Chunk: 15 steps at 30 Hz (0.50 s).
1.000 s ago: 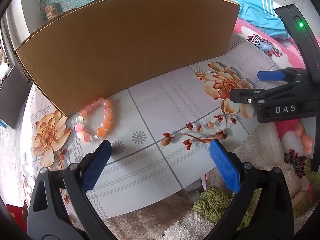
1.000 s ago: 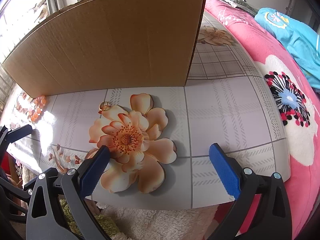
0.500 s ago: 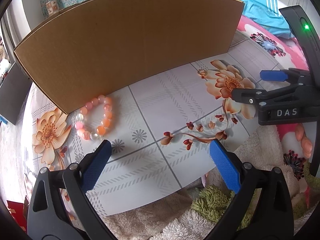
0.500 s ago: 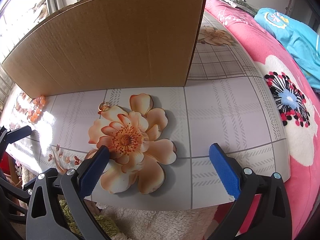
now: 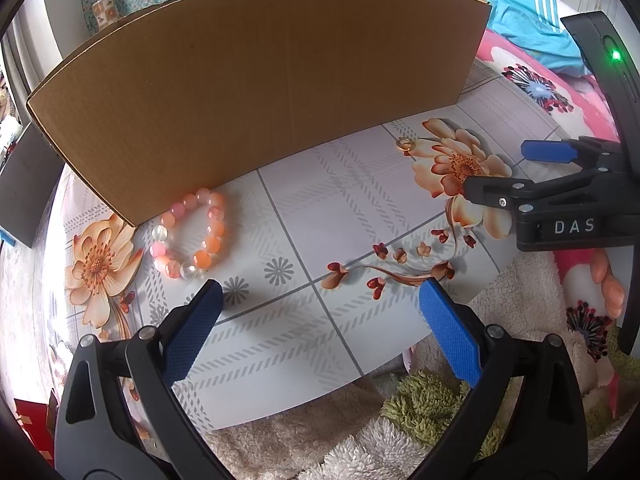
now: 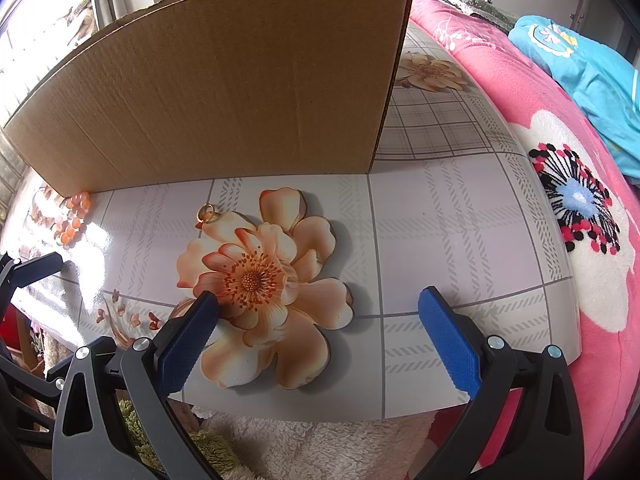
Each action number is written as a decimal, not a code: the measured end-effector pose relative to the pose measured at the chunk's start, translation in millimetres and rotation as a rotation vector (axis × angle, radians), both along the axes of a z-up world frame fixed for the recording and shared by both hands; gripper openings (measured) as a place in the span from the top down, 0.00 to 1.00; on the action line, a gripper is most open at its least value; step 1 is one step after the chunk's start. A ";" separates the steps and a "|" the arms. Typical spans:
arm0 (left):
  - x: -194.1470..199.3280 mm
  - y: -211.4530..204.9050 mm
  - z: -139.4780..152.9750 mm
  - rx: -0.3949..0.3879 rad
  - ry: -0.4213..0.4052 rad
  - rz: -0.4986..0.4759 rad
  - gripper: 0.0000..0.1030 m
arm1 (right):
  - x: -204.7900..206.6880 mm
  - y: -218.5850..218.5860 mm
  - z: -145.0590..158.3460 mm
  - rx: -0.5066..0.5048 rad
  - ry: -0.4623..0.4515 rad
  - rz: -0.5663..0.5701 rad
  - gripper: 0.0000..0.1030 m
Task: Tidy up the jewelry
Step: 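Move the open left gripper out of the box to the pink bead bracelet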
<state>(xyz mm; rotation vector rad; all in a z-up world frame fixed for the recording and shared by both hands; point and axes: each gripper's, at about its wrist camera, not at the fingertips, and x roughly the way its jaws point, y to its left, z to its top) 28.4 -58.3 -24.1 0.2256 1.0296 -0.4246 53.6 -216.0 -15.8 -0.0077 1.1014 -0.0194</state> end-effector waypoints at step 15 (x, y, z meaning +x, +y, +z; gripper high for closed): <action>-0.7 -1.0 1.4 0.002 -0.009 -0.002 0.08 | -0.6 -0.3 -0.1 0.002 -0.009 -0.007 0.06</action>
